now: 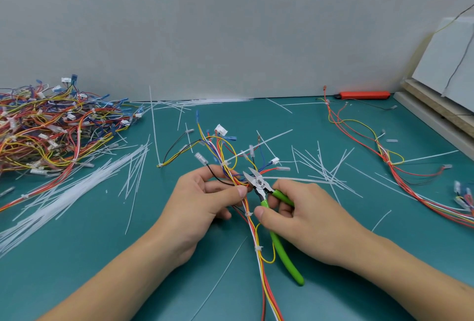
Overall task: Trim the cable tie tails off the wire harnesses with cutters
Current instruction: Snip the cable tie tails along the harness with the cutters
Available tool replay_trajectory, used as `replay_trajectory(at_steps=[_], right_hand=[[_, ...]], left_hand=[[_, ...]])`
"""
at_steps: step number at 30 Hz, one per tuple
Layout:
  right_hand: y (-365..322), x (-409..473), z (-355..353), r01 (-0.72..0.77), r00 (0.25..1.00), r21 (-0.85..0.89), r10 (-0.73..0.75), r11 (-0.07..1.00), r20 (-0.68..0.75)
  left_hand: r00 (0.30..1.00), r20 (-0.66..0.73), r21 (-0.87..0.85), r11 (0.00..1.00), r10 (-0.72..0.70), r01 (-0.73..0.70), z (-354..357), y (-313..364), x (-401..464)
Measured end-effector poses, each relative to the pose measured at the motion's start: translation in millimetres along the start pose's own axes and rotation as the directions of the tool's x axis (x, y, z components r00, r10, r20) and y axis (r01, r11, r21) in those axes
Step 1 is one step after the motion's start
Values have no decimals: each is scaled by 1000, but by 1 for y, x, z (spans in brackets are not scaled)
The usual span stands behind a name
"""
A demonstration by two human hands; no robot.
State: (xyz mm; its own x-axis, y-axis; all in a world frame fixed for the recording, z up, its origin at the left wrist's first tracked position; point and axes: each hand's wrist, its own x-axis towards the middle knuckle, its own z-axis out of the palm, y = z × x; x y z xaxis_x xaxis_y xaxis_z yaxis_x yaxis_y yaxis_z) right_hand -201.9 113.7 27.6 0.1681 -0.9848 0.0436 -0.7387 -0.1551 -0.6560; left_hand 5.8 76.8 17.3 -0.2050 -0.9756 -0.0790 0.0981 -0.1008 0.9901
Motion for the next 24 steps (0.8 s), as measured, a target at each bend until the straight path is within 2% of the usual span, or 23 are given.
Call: replay_trajectory(at_steps=[17, 24], right_hand=[[-1, 0, -1, 51, 997, -64, -47, 997, 66], [1, 2, -2, 32, 999, 45, -32, 998, -14]], left_hand=[[1000, 4, -5, 1000, 10, -10, 1, 0, 0], [1000, 10, -2, 1000, 7, -7, 1, 0, 0]])
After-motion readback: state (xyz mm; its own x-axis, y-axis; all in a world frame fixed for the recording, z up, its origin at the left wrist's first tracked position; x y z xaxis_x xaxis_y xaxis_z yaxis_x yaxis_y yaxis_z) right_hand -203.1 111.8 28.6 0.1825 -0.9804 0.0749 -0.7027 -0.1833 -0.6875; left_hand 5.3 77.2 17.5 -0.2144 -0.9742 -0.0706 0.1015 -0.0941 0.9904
